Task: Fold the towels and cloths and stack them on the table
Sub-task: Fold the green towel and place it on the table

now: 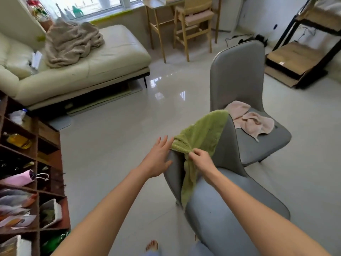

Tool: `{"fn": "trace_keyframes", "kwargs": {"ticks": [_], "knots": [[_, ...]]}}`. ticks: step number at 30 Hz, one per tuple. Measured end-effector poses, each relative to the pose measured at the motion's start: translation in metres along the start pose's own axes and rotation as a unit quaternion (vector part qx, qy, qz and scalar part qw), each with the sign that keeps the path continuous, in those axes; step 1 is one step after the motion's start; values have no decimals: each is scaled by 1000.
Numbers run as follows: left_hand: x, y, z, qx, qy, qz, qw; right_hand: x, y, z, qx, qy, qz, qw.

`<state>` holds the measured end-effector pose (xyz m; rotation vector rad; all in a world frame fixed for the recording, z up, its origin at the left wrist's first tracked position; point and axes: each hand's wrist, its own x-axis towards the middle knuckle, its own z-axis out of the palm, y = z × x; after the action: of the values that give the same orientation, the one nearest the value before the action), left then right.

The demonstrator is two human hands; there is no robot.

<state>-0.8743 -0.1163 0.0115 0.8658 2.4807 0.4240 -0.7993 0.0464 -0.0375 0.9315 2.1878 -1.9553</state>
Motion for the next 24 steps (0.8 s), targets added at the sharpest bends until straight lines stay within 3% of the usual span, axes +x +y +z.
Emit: {"fn": "trace_keyframes", "kwargs": {"ticks": [5,9,14,20,24], "knots": [[21,6,9,46,12,84,995,-36,-15,-31,97,-11,21,995],[24,32,7,17,41,174,984,-99,-21,-41,164,100,30,981],[-22,73,15,85,-90,306,944,-191,10,-40,204,215,73,952],[-101,121,48,81,-353,397,843,-326,60,-22,240,305,151,909],[-162,170,87,76,-437,436,783,-424,97,-21,227,380,148,885]]}}
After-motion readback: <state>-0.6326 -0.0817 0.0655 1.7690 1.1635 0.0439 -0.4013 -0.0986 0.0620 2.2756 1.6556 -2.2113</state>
